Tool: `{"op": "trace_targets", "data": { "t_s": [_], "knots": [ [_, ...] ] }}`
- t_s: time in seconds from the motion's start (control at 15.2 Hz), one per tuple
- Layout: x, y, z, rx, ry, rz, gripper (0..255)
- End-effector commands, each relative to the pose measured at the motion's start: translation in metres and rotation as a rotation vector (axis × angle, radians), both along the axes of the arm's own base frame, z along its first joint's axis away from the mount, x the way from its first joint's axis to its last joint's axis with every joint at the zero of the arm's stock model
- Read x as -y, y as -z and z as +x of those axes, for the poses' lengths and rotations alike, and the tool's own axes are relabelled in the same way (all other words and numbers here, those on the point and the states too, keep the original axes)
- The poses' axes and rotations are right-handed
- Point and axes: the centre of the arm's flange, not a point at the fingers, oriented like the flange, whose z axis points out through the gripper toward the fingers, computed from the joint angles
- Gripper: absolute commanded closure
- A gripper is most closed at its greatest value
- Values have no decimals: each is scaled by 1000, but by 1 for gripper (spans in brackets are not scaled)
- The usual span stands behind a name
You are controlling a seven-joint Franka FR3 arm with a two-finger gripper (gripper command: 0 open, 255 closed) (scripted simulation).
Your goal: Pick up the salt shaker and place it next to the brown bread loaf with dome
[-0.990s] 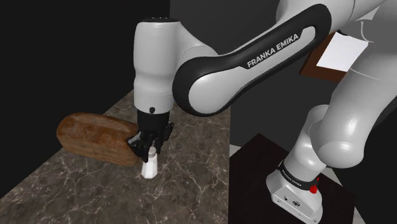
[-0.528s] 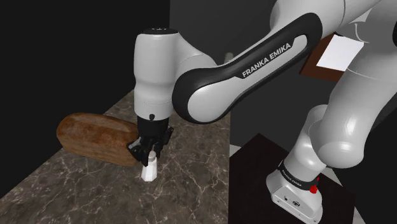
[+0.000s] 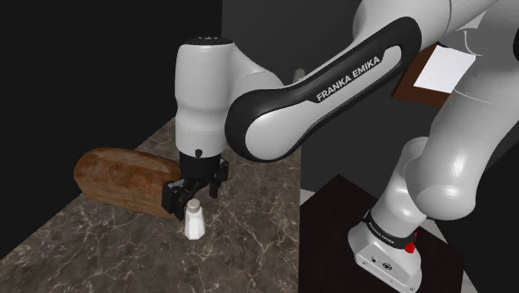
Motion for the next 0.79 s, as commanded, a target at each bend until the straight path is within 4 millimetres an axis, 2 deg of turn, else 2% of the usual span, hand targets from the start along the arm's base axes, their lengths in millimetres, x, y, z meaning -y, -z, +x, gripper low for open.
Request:
{"op": "trace_targets", "data": {
  "t_s": [0.0,0.26,0.73],
  "knots": [
    [0,0,0,0,0,0,0],
    [4,-50,0,0,0,0,0],
    [4,-50,0,0,0,0,0]
  ]
}}
